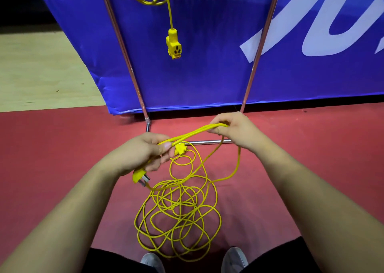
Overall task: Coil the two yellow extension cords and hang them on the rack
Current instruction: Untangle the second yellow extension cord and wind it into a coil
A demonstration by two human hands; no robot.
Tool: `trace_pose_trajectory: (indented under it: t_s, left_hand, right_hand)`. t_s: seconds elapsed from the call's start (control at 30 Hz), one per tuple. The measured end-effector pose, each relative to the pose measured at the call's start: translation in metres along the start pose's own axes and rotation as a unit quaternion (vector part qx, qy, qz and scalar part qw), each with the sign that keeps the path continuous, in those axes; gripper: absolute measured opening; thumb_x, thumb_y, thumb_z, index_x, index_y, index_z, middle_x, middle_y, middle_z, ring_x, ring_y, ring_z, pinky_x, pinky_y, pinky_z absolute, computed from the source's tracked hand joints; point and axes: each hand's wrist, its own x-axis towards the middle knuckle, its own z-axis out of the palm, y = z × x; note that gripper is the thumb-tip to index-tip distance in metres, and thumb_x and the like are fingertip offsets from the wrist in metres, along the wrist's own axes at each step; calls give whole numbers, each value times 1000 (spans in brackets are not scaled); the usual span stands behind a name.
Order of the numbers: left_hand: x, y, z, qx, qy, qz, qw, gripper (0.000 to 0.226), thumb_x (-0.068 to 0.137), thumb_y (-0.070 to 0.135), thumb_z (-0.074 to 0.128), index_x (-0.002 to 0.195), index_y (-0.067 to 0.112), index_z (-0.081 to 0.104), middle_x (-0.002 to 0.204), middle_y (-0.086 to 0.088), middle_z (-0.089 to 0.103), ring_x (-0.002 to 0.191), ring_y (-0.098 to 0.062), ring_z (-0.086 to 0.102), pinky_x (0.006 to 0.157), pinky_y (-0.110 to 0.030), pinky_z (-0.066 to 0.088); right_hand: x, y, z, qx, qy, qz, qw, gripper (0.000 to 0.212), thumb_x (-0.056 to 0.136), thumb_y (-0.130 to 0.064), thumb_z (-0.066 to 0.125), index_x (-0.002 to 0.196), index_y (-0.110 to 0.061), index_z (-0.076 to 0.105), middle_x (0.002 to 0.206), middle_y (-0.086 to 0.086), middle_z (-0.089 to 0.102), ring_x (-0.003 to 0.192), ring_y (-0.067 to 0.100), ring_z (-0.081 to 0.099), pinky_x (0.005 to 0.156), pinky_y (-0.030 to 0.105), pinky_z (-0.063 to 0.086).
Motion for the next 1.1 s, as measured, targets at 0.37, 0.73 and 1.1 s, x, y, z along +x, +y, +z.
trace_pose_trajectory:
  t_s: [0.37, 0.73, 1.1]
  left_hand:
    - [0, 13, 5, -158, 39, 90, 983, 31, 98, 29, 43, 89, 8, 63, 56, -2, 24, 35, -6, 19, 40, -17, 14]
    - [-2, 3, -29, -284, 194, 143, 928, 32, 101, 30, 35, 79, 13, 51, 49, 8, 28, 36, -7, 25, 42, -23, 17]
    - [0, 8, 14, -47, 69, 23, 996, 38, 97, 31, 44, 92, -2, 60, 76, -21, 71, 64, -26, 69, 60, -27, 54]
  right_hand:
    - [9, 18, 0, 22, 50, 4, 998, 12, 78, -9, 77, 89, -16, 73, 83, -9, 67, 71, 4, 61, 70, 19, 47]
    - [-9, 93, 41, 149, 18, 310, 939, 17, 93, -7, 60, 84, -13, 47, 63, 8, 58, 54, 21, 60, 60, 32, 55]
    - [-3, -47, 35, 67, -232, 30, 970, 12, 86, -19, 70, 87, -7, 73, 59, 8, 50, 53, 18, 41, 47, 24, 32]
